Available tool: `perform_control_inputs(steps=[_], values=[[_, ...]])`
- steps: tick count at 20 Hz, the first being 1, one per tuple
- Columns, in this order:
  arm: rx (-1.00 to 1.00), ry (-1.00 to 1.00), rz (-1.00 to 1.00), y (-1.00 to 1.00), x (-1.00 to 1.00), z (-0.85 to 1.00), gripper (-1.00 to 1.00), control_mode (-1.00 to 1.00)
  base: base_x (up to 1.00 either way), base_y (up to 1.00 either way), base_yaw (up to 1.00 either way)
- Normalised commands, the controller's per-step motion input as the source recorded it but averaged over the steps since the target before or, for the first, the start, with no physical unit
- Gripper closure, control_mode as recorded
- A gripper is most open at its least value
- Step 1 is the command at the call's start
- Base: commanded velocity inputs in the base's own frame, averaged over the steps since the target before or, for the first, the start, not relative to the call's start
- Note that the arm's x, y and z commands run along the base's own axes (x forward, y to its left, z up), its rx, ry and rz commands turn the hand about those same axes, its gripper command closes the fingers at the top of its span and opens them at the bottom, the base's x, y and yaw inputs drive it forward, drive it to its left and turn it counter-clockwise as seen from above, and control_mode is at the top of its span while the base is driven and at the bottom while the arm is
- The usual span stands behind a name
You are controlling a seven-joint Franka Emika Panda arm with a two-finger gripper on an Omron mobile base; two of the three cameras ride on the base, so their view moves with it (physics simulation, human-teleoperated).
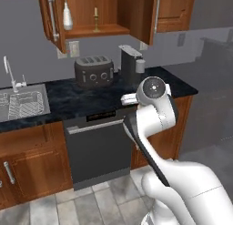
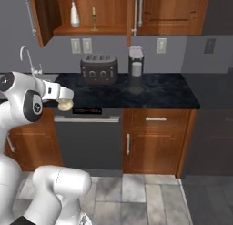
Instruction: Pick the candle and candle from the dining table and place them in the open cabinet. Close the cabinet after placing the objects.
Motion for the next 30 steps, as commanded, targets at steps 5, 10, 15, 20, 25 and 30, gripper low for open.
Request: perform_control_inputs(steps=[5,10,15,20,25,30], values=[[0.0,0.0,0.0,0.0,0.0,0.0,1.0,1.0,0.45,-0.38,0.18],[0.0,0.0,0.0,0.0,0.0,0.0,1.0,1.0,0.77,-0.04,0.1],[0.0,0.0,0.0,0.0,0.0,0.0,1.0,1.0,0.72,-0.02,0.08],[0.0,0.0,0.0,0.0,0.0,0.0,1.0,1.0,0.64,-0.11,0.09],[0.0,0.0,0.0,0.0,0.0,0.0,1.0,1.0,0.5,-0.21,0.06],[0.0,0.0,0.0,0.0,0.0,0.0,1.0,1.0,0.39,-0.24,0.01]])
